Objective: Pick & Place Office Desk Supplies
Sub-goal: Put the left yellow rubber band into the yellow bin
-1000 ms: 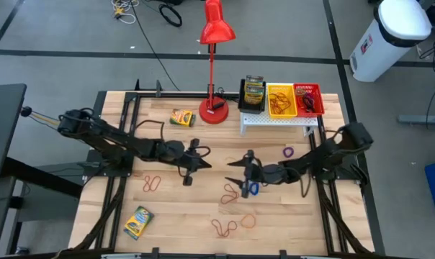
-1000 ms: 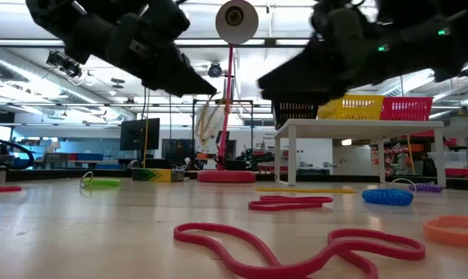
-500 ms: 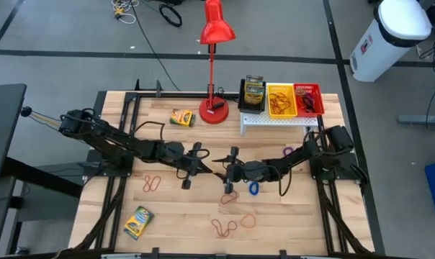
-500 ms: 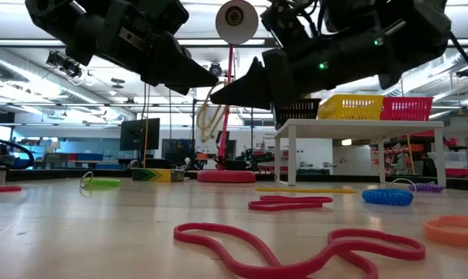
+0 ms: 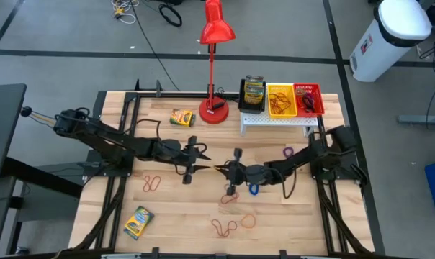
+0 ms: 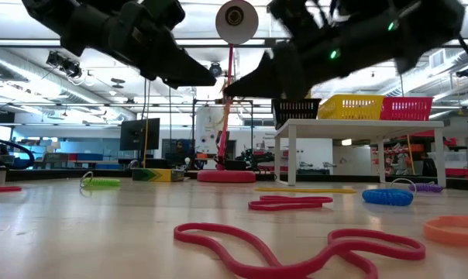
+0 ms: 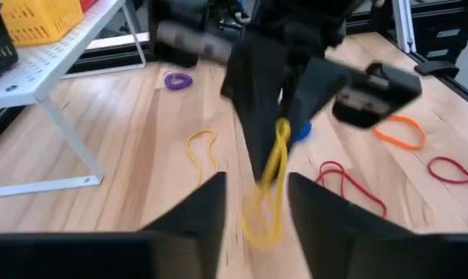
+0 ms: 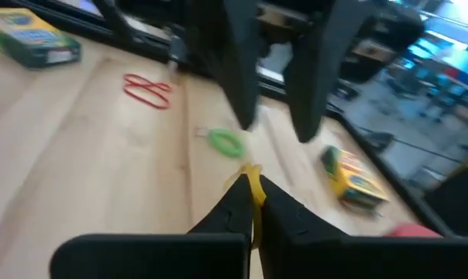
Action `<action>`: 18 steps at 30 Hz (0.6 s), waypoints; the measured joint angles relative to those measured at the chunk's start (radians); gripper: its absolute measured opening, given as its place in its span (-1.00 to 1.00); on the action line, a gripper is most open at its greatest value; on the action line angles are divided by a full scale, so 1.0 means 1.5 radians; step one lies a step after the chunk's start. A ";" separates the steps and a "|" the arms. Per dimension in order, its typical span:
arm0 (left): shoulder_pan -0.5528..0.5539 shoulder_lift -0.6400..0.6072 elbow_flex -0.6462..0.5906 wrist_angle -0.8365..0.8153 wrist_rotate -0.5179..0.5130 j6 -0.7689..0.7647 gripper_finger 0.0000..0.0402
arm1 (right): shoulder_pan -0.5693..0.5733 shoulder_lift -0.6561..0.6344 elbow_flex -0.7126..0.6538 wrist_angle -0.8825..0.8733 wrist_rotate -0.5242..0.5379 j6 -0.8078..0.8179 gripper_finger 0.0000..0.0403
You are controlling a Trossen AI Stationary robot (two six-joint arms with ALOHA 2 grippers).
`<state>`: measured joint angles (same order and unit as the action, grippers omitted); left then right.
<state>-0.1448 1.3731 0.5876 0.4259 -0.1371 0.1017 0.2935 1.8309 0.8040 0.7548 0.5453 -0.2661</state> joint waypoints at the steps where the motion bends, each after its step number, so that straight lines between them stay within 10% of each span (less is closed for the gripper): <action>1: 0.000 -0.009 -0.004 -0.001 0.000 0.002 -0.18 | 0.007 -0.016 0.000 -0.019 0.023 0.000 -0.96; 13: 0.002 -0.031 -0.188 0.292 -0.016 0.010 0.13 | 0.050 -0.384 0.000 -0.461 0.358 0.136 -0.99; 18: 0.002 -0.031 -0.245 0.408 -0.016 0.001 0.03 | -0.066 -0.545 0.000 -0.642 0.335 0.190 -0.99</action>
<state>-0.1422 1.3262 0.2195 1.0374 -0.1606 0.1026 0.1940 1.0128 0.8040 -0.2086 1.0484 0.0195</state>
